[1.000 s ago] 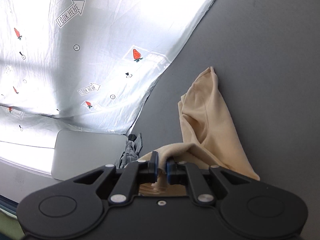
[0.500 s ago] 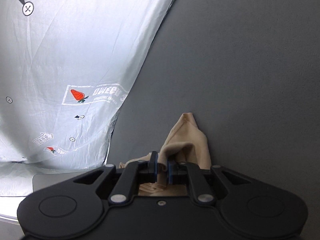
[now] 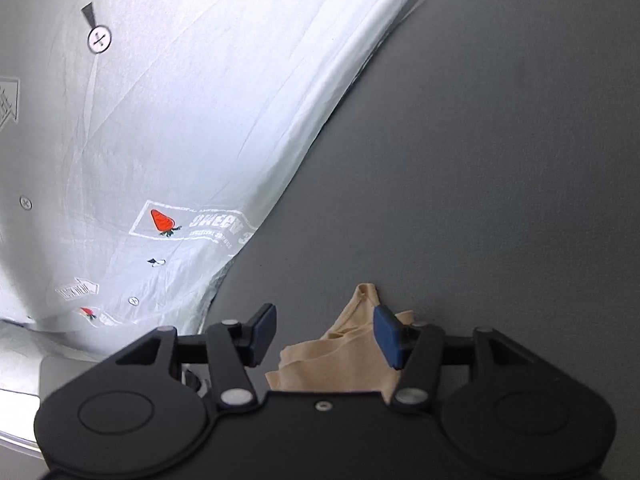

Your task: Fold clothes

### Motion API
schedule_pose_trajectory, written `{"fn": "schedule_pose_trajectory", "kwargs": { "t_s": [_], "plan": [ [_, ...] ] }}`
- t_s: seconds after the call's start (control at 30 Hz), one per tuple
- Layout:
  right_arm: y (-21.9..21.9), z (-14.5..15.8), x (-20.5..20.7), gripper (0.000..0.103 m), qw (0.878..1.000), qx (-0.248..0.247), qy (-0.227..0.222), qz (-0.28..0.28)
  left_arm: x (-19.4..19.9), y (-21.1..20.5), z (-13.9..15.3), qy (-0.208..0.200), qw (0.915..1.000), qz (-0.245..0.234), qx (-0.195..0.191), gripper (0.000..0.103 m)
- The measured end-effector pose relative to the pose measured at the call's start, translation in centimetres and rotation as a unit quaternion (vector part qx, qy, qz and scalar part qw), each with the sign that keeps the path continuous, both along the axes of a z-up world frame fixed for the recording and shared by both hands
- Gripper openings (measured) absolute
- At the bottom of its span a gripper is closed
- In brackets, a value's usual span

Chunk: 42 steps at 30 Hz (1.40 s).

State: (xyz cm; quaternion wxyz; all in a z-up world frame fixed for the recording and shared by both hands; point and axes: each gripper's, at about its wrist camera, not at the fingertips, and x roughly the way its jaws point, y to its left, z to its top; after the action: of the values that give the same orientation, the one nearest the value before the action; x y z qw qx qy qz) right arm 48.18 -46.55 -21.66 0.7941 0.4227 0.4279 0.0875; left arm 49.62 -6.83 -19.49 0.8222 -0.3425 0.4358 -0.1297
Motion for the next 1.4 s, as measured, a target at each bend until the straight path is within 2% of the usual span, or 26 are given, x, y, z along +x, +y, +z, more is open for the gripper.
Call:
{"fn": "schedule_pose_trajectory", "kwargs": {
  "t_s": [0.03, 0.1, 0.17, 0.23, 0.27, 0.3, 0.37, 0.47, 0.5, 0.53, 0.63, 0.67, 0.77, 0.83, 0.93, 1.0, 1.1, 1.2, 1.3, 1.33, 1.4],
  "plan": [
    [1.2, 1.1, -0.8, 0.065, 0.998, -0.058, -0.013, 0.016, -0.5, -0.3, 0.4, -0.005, 0.9999, -0.004, 0.011, 0.056],
    [4.0, 3.0, -2.9, 0.083, 0.981, -0.182, -0.045, 0.052, -2.0, -1.4, 1.4, -0.011, 0.9986, -0.012, 0.050, 0.057],
    [7.2, 4.2, -5.2, 0.089, 0.949, -0.291, -0.081, 0.093, -3.5, -2.4, 1.9, -0.015, 0.9961, -0.016, 0.085, 0.057],
    [10.1, 4.4, -7.5, 0.093, 0.912, -0.372, -0.114, 0.134, -5.1, -3.2, 2.3, -0.015, 0.9934, -0.014, 0.113, 0.062],
    [11.4, 4.3, -8.6, 0.097, 0.895, -0.400, -0.127, 0.153, -5.7, -3.4, 2.2, -0.011, 0.9925, -0.013, 0.121, 0.064],
    [12.3, 4.0, -9.5, 0.098, 0.885, -0.411, -0.135, 0.172, -6.3, -3.6, 2.1, -0.007, 0.9914, -0.014, 0.130, 0.067],
    [14.0, 3.2, -10.6, 0.100, 0.875, -0.414, -0.147, 0.204, -7.2, -4.1, 1.9, 0.002, 0.9885, -0.021, 0.150, 0.070],
    [15.2, 0.7, -10.7, 0.102, 0.866, -0.430, -0.128, 0.222, -8.3, -5.2, 0.6, 0.014, 0.9759, -0.038, 0.214, 0.070],
    [14.8, 0.1, -10.5, 0.102, 0.871, -0.422, -0.122, 0.219, -8.6, -5.4, -0.1, 0.024, 0.9693, -0.041, 0.241, 0.070],
    [14.2, -0.3, -10.1, 0.102, 0.882, -0.402, -0.114, 0.217, -8.8, -5.5, -0.5, 0.037, 0.9639, -0.037, 0.261, 0.070],
    [12.1, -0.4, -8.9, 0.103, 0.913, -0.339, -0.078, 0.212, -9.6, -5.0, -0.6, 0.044, 0.9626, -0.031, 0.265, 0.070],
    [11.7, -0.2, -8.9, 0.103, 0.916, -0.334, -0.075, 0.209, -9.7, -4.8, -0.2, 0.040, 0.9635, -0.028, 0.263, 0.070],
    [10.9, 0.7, -9.6, 0.103, 0.914, -0.346, -0.088, 0.192, -10.1, -4.9, 1.5, 0.013, 0.9658, -0.026, 0.258, 0.071],
    [10.2, 1.0, -10.2, 0.103, 0.916, -0.349, -0.089, 0.175, -10.1, -5.5, 2.4, -0.009, 0.9673, -0.034, 0.251, 0.079],
    [8.7, 0.9, -10.7, 0.103, 0.931, -0.323, -0.080, 0.147, -10.0, -7.0, 3.4, -0.045, 0.9683, -0.063, 0.238, 0.089],
    [7.9, 0.8, -10.9, 0.103, 0.938, -0.309, -0.078, 0.134, -9.7, -8.7, 3.6, -0.060, 0.9652, -0.091, 0.238, 0.095],
    [6.6, 0.4, -11.1, 0.103, 0.950, -0.279, -0.072, 0.123, -8.6, -11.5, 3.2, -0.073, 0.9554, -0.128, 0.256, 0.095],
    [5.2, -0.2, -11.3, 0.103, 0.964, -0.233, -0.065, 0.108, -7.2, -13.0, 2.1, -0.066, 0.9449, -0.135, 0.291, 0.095],
    [4.0, -0.8, -11.6, 0.103, 0.977, -0.183, -0.069, 0.082, -5.0, -13.5, -0.6, -0.030, 0.9320, -0.122, 0.340, 0.097],
    [3.7, -1.0, -11.6, 0.103, 0.979, -0.177, -0.065, 0.076, -4.5, -13.3, -1.2, -0.021, 0.9321, -0.121, 0.341, 0.100],
    [3.6, -1.2, -11.1, 0.103, 0.981, -0.171, -0.058, 0.078, -3.7, -12.3, -2.3, 0.002, 0.9397, -0.112, 0.323, 0.103]
  ]
}}
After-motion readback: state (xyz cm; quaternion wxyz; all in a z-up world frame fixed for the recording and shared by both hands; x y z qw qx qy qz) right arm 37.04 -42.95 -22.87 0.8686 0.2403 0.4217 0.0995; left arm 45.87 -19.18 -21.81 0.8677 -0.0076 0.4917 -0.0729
